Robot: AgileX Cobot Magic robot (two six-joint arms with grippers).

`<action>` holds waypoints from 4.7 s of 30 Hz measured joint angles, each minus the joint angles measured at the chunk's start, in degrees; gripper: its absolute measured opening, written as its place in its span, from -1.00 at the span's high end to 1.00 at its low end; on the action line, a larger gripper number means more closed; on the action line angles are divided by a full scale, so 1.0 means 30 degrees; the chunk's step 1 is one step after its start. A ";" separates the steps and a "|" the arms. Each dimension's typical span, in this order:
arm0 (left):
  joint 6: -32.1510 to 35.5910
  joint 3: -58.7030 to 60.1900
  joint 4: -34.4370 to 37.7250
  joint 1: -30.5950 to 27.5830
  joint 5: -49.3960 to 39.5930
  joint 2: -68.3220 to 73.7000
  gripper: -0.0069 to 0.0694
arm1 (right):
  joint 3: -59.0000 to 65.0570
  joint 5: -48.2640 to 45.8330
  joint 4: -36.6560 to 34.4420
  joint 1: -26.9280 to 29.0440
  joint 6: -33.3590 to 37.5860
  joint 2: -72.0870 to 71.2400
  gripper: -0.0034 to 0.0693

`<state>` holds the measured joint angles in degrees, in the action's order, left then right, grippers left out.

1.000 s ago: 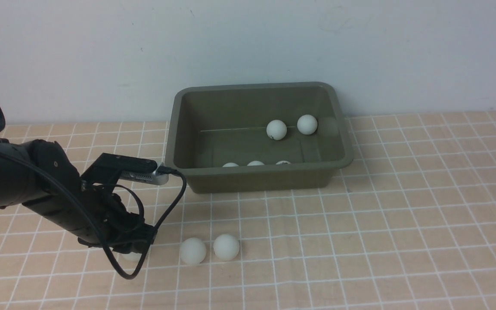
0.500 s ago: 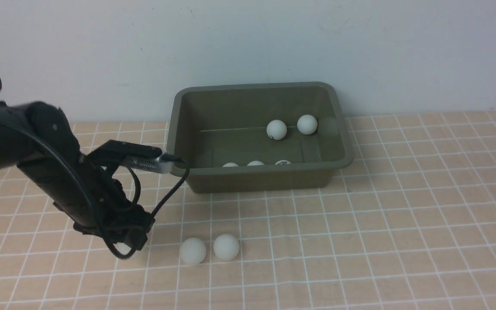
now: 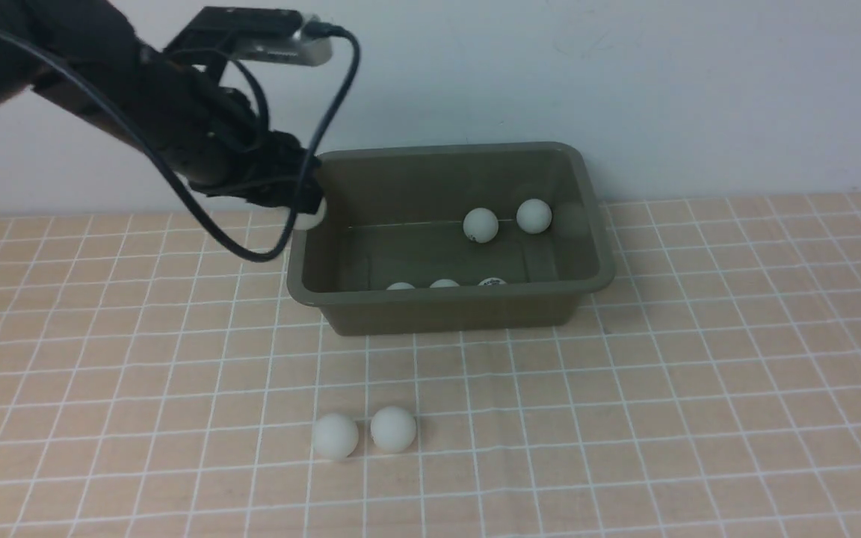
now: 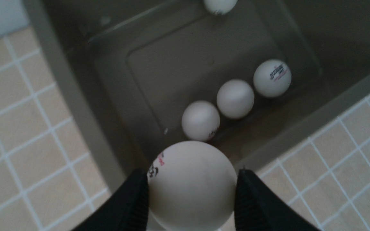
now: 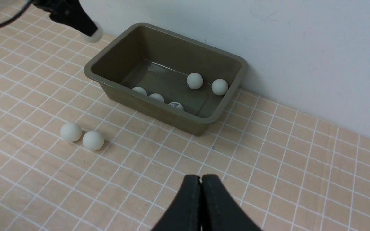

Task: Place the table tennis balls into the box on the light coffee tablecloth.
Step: 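Drop the ball into the bin, then reach for and grasp a ping pong ball on the table beside the basket, then drop the ball into the bin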

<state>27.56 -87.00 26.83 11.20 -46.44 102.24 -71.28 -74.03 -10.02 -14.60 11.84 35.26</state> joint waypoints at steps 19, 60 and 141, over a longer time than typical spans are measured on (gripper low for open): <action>0.1851 -0.2632 0.0182 0.2028 0.3627 0.5206 -0.32 | 0.0095 0.0000 0.0022 0.0000 -0.0427 -0.0013 0.96; -0.1071 0.3018 -0.6151 0.4438 -0.4565 0.2893 -0.32 | 0.0095 0.0000 -0.0123 0.0000 -0.0435 -0.0059 0.96; -0.5262 -0.6446 -0.9297 0.4438 -0.1014 0.7320 0.03 | 0.0095 0.0000 -0.0668 0.0000 -0.0493 -0.0059 0.96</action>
<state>11.78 -106.34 -1.06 24.51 -49.49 124.20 -71.00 -74.03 -12.03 -14.60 10.36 35.08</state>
